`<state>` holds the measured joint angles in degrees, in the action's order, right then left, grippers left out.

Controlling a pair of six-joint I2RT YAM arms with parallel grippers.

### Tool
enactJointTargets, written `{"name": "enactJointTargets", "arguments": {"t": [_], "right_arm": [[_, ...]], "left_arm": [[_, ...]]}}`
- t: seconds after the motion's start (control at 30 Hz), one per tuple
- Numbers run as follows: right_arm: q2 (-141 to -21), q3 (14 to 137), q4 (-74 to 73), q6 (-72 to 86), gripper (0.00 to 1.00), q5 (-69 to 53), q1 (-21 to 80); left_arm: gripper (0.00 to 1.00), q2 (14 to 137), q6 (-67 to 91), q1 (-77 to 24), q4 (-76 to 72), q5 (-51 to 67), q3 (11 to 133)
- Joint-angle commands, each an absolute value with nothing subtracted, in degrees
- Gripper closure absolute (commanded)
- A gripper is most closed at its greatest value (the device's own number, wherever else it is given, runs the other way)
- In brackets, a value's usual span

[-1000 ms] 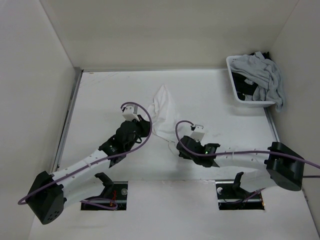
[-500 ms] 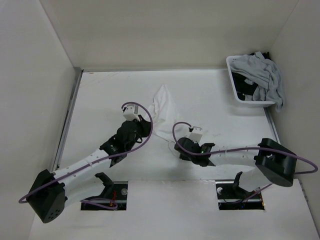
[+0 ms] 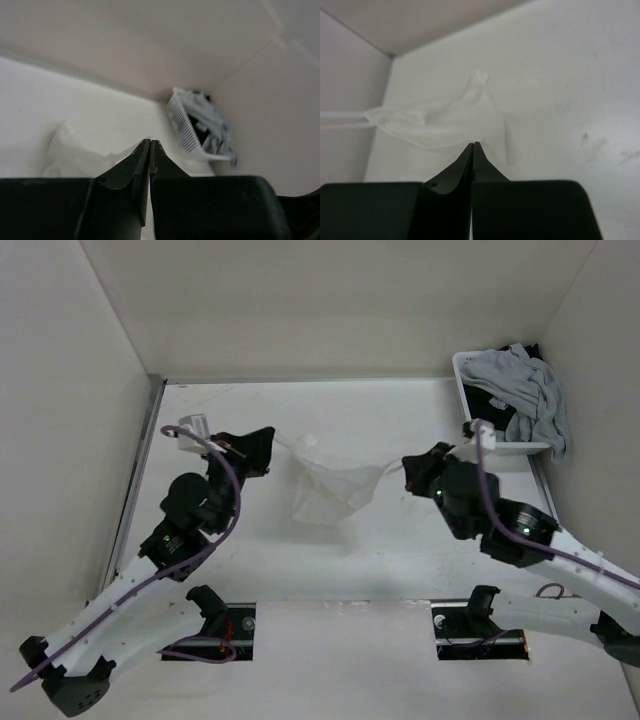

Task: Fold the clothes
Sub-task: Flatten the tank top out

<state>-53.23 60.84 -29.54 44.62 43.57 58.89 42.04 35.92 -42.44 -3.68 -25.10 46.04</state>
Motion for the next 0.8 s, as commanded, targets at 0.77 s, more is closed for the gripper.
{"name": "enactJointTargets", "arguments": {"t": [0.77], "right_arm": [[-52.7,76.4,8.1,-13.9,1.00,75.8,89.6]], "left_arm": [[0.98,39.3,2.4,-66.7,-21.8,-52.9,54.3]]}}
